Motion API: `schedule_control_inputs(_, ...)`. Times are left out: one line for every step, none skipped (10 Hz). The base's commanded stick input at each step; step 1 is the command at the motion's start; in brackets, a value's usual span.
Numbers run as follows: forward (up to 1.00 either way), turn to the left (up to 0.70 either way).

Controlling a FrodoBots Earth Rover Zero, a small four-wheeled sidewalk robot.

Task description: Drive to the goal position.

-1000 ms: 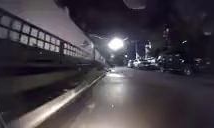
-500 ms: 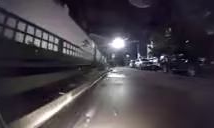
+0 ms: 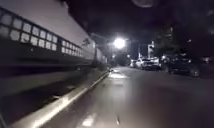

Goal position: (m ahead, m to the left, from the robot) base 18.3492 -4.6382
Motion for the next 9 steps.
schedule_control_inputs(0.50, 0.00)
schedule_control_inputs(0.50, 0.00)
schedule_control_inputs(0.50, 0.00)
schedule_control_inputs(0.50, 0.00)
schedule_control_inputs(0.50, 0.00)
schedule_control_inputs(0.50, 0.00)
schedule_control_inputs(0.50, 0.00)
schedule_control_inputs(0.50, 0.00)
schedule_control_inputs(0.50, 0.00)
